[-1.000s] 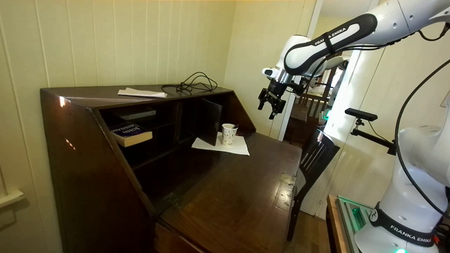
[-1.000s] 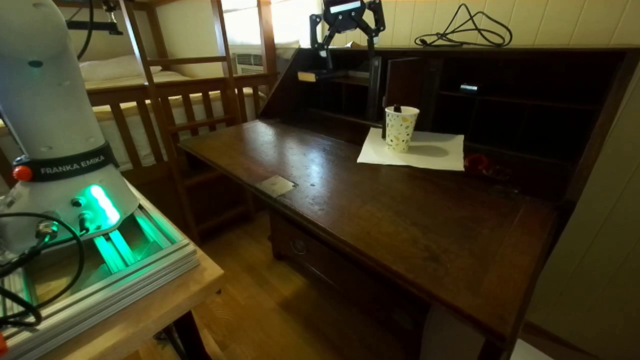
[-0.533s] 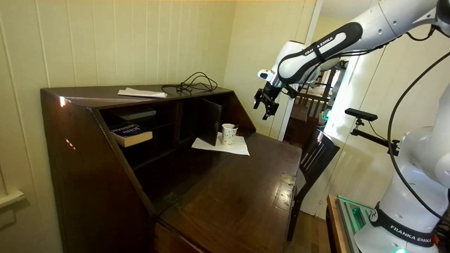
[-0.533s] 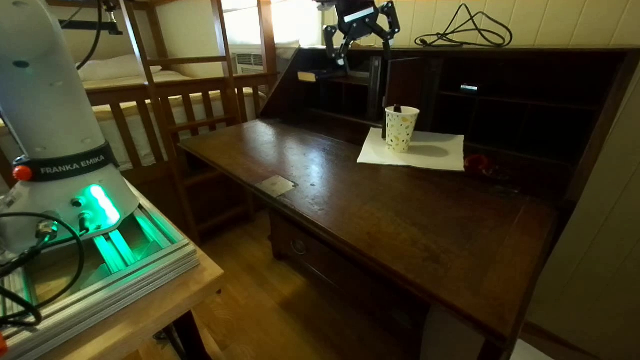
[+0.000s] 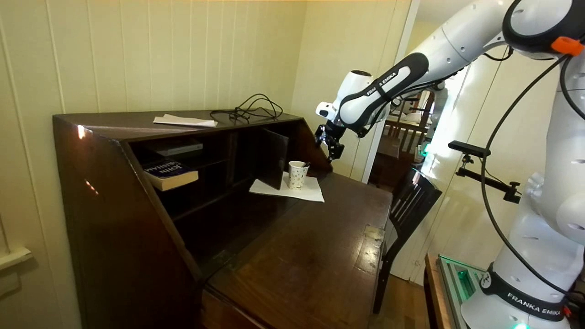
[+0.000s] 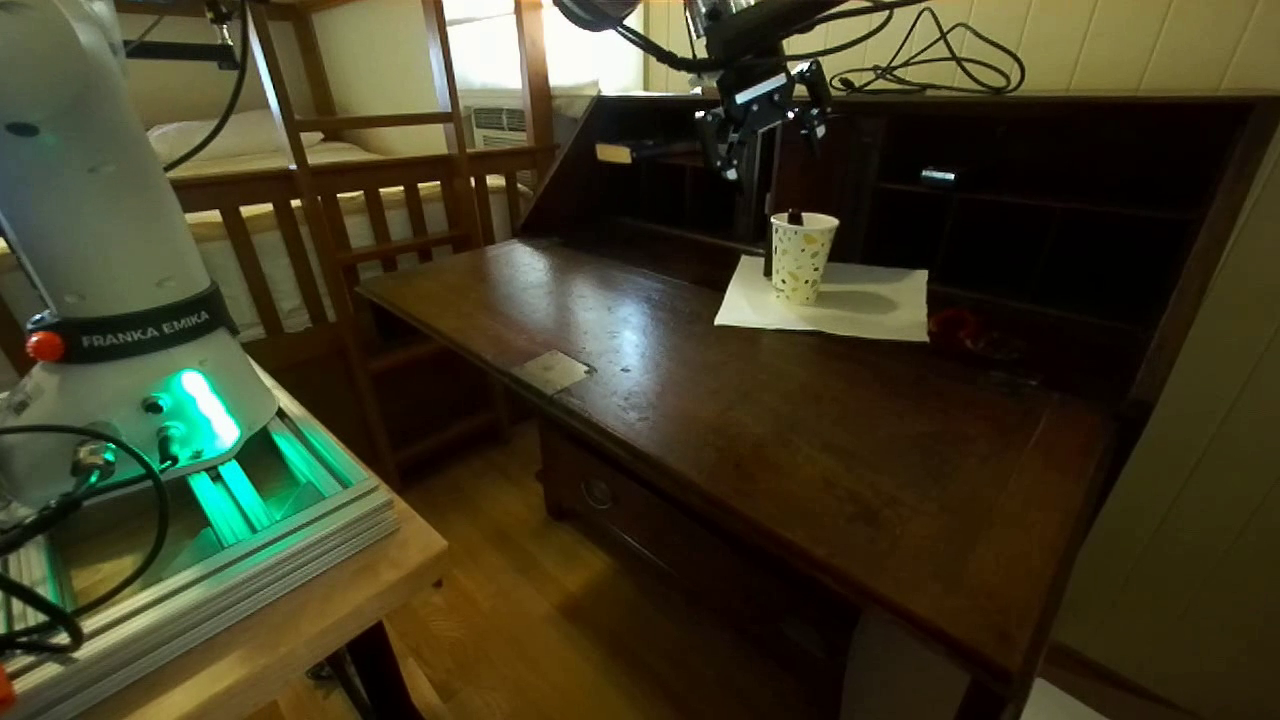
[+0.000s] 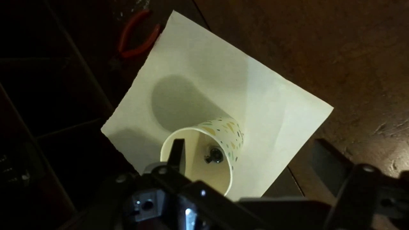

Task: Put the paper cup inside the middle cabinet

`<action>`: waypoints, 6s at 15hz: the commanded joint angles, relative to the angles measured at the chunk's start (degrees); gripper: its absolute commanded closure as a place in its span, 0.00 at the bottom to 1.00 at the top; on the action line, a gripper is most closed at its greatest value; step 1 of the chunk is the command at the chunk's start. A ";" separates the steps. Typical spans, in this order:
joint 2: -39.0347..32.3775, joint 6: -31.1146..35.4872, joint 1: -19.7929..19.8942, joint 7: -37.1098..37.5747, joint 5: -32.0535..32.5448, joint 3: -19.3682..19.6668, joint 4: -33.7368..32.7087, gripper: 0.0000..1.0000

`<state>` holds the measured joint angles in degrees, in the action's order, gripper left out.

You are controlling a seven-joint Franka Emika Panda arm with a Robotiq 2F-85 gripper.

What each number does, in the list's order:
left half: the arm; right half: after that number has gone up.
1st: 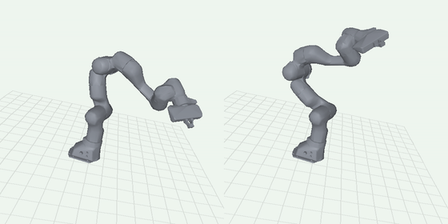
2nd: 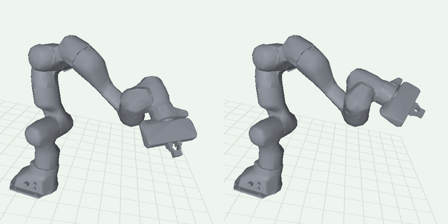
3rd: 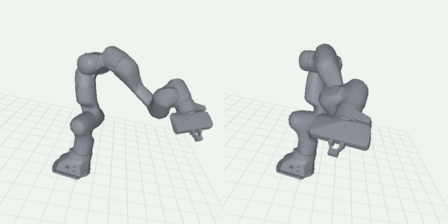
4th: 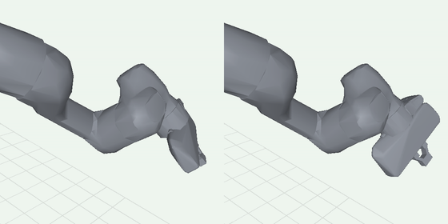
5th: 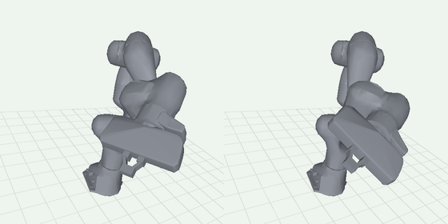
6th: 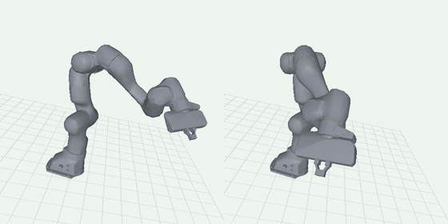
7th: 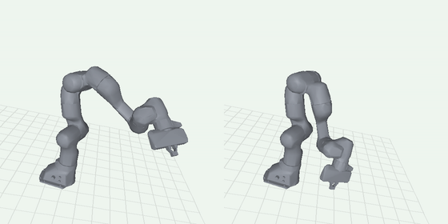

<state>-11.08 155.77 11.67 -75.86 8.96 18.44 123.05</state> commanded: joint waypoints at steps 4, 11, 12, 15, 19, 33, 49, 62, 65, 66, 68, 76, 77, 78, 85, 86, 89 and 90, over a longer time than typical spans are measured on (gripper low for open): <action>-8.16 -1.79 2.23 1.88 4.47 -3.43 -8.91 0.00; -7.35 -4.84 2.38 2.63 5.28 -5.94 -9.42 0.00; -7.26 -5.68 2.73 2.00 4.43 -6.63 -9.51 0.00; -7.74 -5.52 2.83 2.54 4.81 -7.04 -9.39 0.00; -6.96 -7.61 2.66 3.98 6.25 -6.44 -9.31 0.00; -12.06 -9.64 3.66 3.00 3.78 -9.09 -12.62 0.82; 3.68 -10.62 -1.86 12.12 22.65 -6.52 3.08 0.99; 6.96 4.06 -2.73 7.57 31.25 -9.30 5.67 0.99; 3.66 8.36 -2.47 6.18 30.29 -9.01 2.65 0.99; 2.21 9.60 -2.36 5.09 28.60 -9.31 1.51 0.99; -0.36 11.64 -2.00 3.32 25.99 -10.13 0.02 0.99; -6.38 13.72 2.02 -7.82 14.88 -15.68 -4.65 0.99; -7.07 12.78 -0.05 -5.73 16.69 -12.99 -6.22 0.99; -7.89 12.05 -0.24 -5.41 17.01 -12.34 -7.77 0.99; -14.72 8.36 0.64 -9.13 15.28 -13.83 -18.24 0.99; -15.53 8.49 1.48 -10.79 14.28 -15.21 -19.20 0.99; -17.40 6.42 3.93 -13.62 12.21 -18.67 -21.78 0.99; -15.43 8.83 0.85 -9.62 14.32 -15.31 -18.41 0.98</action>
<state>-26.54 164.44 13.37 -85.33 23.77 2.27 104.51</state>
